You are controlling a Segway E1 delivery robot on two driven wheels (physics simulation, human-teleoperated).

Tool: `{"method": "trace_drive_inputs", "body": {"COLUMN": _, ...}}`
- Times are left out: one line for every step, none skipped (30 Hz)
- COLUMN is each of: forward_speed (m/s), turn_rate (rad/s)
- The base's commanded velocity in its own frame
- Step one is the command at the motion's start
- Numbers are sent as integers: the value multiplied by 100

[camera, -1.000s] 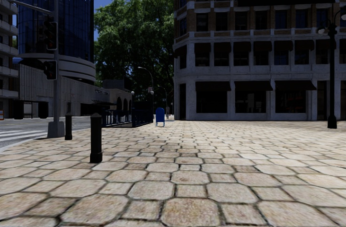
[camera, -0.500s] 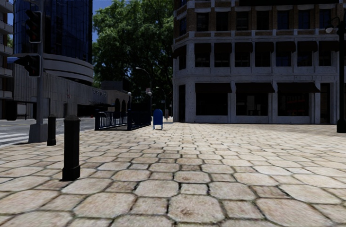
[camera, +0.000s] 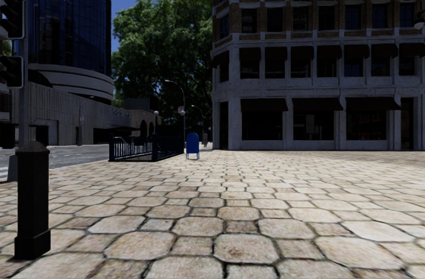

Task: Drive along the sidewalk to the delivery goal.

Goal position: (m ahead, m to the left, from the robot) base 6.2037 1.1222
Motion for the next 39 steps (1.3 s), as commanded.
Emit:
{"method": "trace_drive_inputs", "body": {"forward_speed": 200, "turn_rate": 17}}
{"method": "trace_drive_inputs", "body": {"forward_speed": 200, "turn_rate": 17}}
{"method": "trace_drive_inputs", "body": {"forward_speed": 200, "turn_rate": 17}}
{"method": "trace_drive_inputs", "body": {"forward_speed": 200, "turn_rate": 17}}
{"method": "trace_drive_inputs", "body": {"forward_speed": 200, "turn_rate": 18}}
{"method": "trace_drive_inputs", "body": {"forward_speed": 200, "turn_rate": 18}}
{"method": "trace_drive_inputs", "body": {"forward_speed": 200, "turn_rate": 23}}
{"method": "trace_drive_inputs", "body": {"forward_speed": 200, "turn_rate": 25}}
{"method": "trace_drive_inputs", "body": {"forward_speed": 200, "turn_rate": 25}}
{"method": "trace_drive_inputs", "body": {"forward_speed": 200, "turn_rate": 25}}
{"method": "trace_drive_inputs", "body": {"forward_speed": 200, "turn_rate": 26}}
{"method": "trace_drive_inputs", "body": {"forward_speed": 200, "turn_rate": 26}}
{"method": "trace_drive_inputs", "body": {"forward_speed": 200, "turn_rate": 26}}
{"method": "trace_drive_inputs", "body": {"forward_speed": 200, "turn_rate": 26}}
{"method": "trace_drive_inputs", "body": {"forward_speed": 200, "turn_rate": 26}}
{"method": "trace_drive_inputs", "body": {"forward_speed": 200, "turn_rate": 26}}
{"method": "trace_drive_inputs", "body": {"forward_speed": 200, "turn_rate": 26}}
{"method": "trace_drive_inputs", "body": {"forward_speed": 200, "turn_rate": 26}}
{"method": "trace_drive_inputs", "body": {"forward_speed": 200, "turn_rate": 26}}
{"method": "trace_drive_inputs", "body": {"forward_speed": 200, "turn_rate": 26}}
{"method": "trace_drive_inputs", "body": {"forward_speed": 200, "turn_rate": 26}}
{"method": "trace_drive_inputs", "body": {"forward_speed": 200, "turn_rate": 26}}
{"method": "trace_drive_inputs", "body": {"forward_speed": 200, "turn_rate": 30}}
{"method": "trace_drive_inputs", "body": {"forward_speed": 200, "turn_rate": 36}}
{"method": "trace_drive_inputs", "body": {"forward_speed": 200, "turn_rate": 36}}
{"method": "trace_drive_inputs", "body": {"forward_speed": 200, "turn_rate": 39}}
{"method": "trace_drive_inputs", "body": {"forward_speed": 200, "turn_rate": 39}}
{"method": "trace_drive_inputs", "body": {"forward_speed": 200, "turn_rate": 39}}
{"method": "trace_drive_inputs", "body": {"forward_speed": 200, "turn_rate": 39}}
{"method": "trace_drive_inputs", "body": {"forward_speed": 200, "turn_rate": 39}}
{"method": "trace_drive_inputs", "body": {"forward_speed": 200, "turn_rate": 39}}
{"method": "trace_drive_inputs", "body": {"forward_speed": 200, "turn_rate": 39}}
{"method": "trace_drive_inputs", "body": {"forward_speed": 200, "turn_rate": 39}}
{"method": "trace_drive_inputs", "body": {"forward_speed": 200, "turn_rate": 37}}
{"method": "trace_drive_inputs", "body": {"forward_speed": 200, "turn_rate": 37}}
{"method": "trace_drive_inputs", "body": {"forward_speed": 200, "turn_rate": 37}}
{"method": "trace_drive_inputs", "body": {"forward_speed": 200, "turn_rate": 31}}
{"method": "trace_drive_inputs", "body": {"forward_speed": 200, "turn_rate": 6}}
{"method": "trace_drive_inputs", "body": {"forward_speed": 200, "turn_rate": 0}}
